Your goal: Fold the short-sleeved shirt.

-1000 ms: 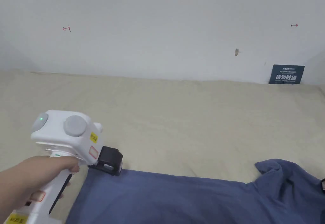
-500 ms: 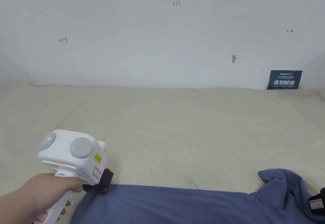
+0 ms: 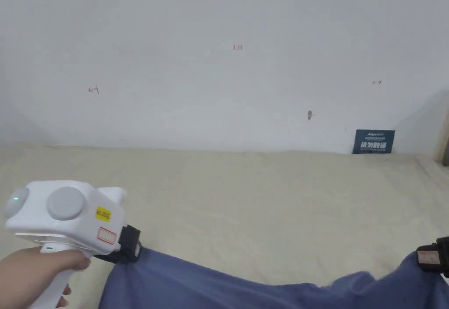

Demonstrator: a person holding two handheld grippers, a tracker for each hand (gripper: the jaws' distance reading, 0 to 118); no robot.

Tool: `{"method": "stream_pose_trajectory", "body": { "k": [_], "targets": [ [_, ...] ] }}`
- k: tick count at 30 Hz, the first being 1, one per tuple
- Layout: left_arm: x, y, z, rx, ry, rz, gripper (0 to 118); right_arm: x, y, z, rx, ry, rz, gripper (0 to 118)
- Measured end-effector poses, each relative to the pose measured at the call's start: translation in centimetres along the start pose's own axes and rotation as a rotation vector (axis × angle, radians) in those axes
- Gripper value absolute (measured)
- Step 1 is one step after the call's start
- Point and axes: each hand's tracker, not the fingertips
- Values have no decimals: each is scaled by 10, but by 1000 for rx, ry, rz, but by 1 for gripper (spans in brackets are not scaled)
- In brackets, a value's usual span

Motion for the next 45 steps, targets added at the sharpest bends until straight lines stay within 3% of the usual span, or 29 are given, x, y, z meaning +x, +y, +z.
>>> {"method": "stream_pose_trajectory", "body": {
  "k": [7, 13, 18, 25, 30, 37, 41, 45],
  "targets": [
    [42, 11, 133, 191, -15, -15, 4, -44, 35, 105, 114, 9, 93, 0],
    [66, 32, 223, 354, -28, -12, 4, -71, 69, 171, 239, 49, 72, 0],
    [62, 64, 259, 432, 27, -13, 4, -93, 110, 196, 328, 12, 99, 0],
    [56, 126, 283, 568, 60, 26, 4, -113, 194, 195, 473, -33, 67, 0],
    [54, 181, 281, 667, 159, 7, 4, -124, 261, 180, 583, -81, 111, 0],
    [41, 244, 281, 904, 227, 28, 4, -133, 334, 171, 818, -221, 179, 0],
    [34, 265, 267, 964, 243, 7, 4, -132, 353, 161, 852, -220, 178, 0],
    [25, 273, 222, 898, 238, -3, 4, -122, 342, 122, 799, -223, 184, 0]
  ]
}}
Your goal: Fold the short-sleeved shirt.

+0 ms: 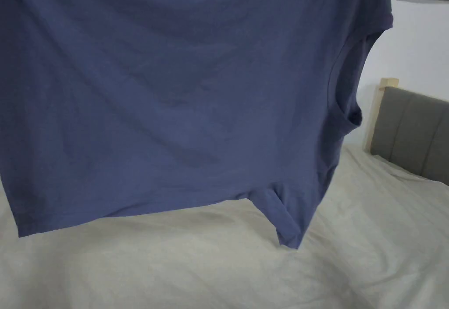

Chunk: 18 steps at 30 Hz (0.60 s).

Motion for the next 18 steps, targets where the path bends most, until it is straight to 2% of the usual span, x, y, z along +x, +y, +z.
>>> {"method": "stream_pose_trajectory", "body": {
  "k": [2, 4, 8, 11, 14, 16, 18],
  "targets": [
    [-1, -33, -16, -62, -21, 19, 4, 3, -38, -11, -64, 4, -12, 0],
    [-3, -80, -30, -166, -55, 76, 4, 8, -93, -19, -150, 35, -61, 0],
    [2, -214, -31, -361, -131, 185, 4, 19, -242, -16, -355, 82, -161, 0],
    [12, -310, -13, -579, -170, 207, 4, 23, -354, 12, -547, 104, -233, 0],
    [24, -386, 26, -704, -195, 164, 4, 20, -437, 66, -684, 124, -182, 0],
    [26, -417, 54, -747, -226, 144, 4, 22, -468, 101, -722, 165, -188, 0],
    [21, -438, 83, -780, -236, 154, 4, 32, -485, 138, -751, 196, -269, 0]
  ]
}}
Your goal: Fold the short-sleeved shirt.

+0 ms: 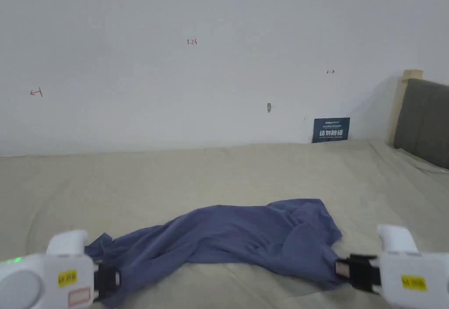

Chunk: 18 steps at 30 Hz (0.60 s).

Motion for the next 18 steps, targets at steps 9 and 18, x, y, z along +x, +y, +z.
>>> {"method": "stream_pose_trajectory", "body": {
  "k": [9, 18],
  "targets": [
    [22, -71, 144, 170, -112, -33, 4, -3, -41, 169, 159, 112, -2, 0],
    [41, -128, 204, 119, -103, -136, 4, -2, -81, 256, 134, 72, 56, 0]
  ]
}}
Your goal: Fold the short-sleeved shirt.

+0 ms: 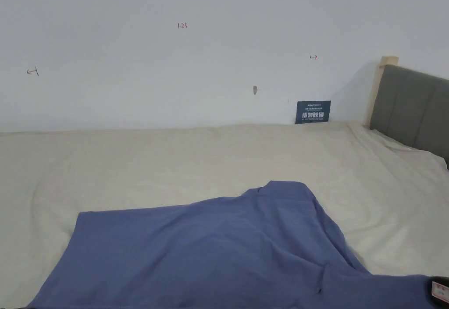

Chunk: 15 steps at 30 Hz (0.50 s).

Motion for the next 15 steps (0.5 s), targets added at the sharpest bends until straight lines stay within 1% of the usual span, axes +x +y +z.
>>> {"method": "stream_pose_trajectory", "body": {
  "k": [3, 5, 6, 8, 9, 11, 12, 14, 15],
  "targets": [
    [-1, -26, -5, -70, -7, -8, 4, 7, -29, 0, -65, -27, -20, 0],
    [-5, -44, -16, -148, -9, -30, 4, 15, -50, -11, -132, -65, -7, 0],
    [-8, -52, -21, -162, -9, -66, 4, 18, -59, -18, -157, -86, 3, 0],
    [-19, -71, -28, -146, -19, -65, 4, 27, -78, -32, -210, -113, 18, 0],
    [-25, -78, -33, -154, -18, -61, 4, 37, -89, -39, -218, -127, 10, 0],
    [-34, -89, -38, -181, -9, -38, 4, 49, -103, -51, -263, -135, -47, 0],
    [-37, -93, -40, -179, -9, -40, 4, 53, -110, -56, -281, -154, -49, 0],
    [-39, -99, -42, -186, 4, -41, 5, 58, -118, -61, -316, -199, -4, 0],
    [-41, -100, -44, -194, 27, -48, 7, 58, -120, -63, -321, -197, 3, 0]
  ]
}}
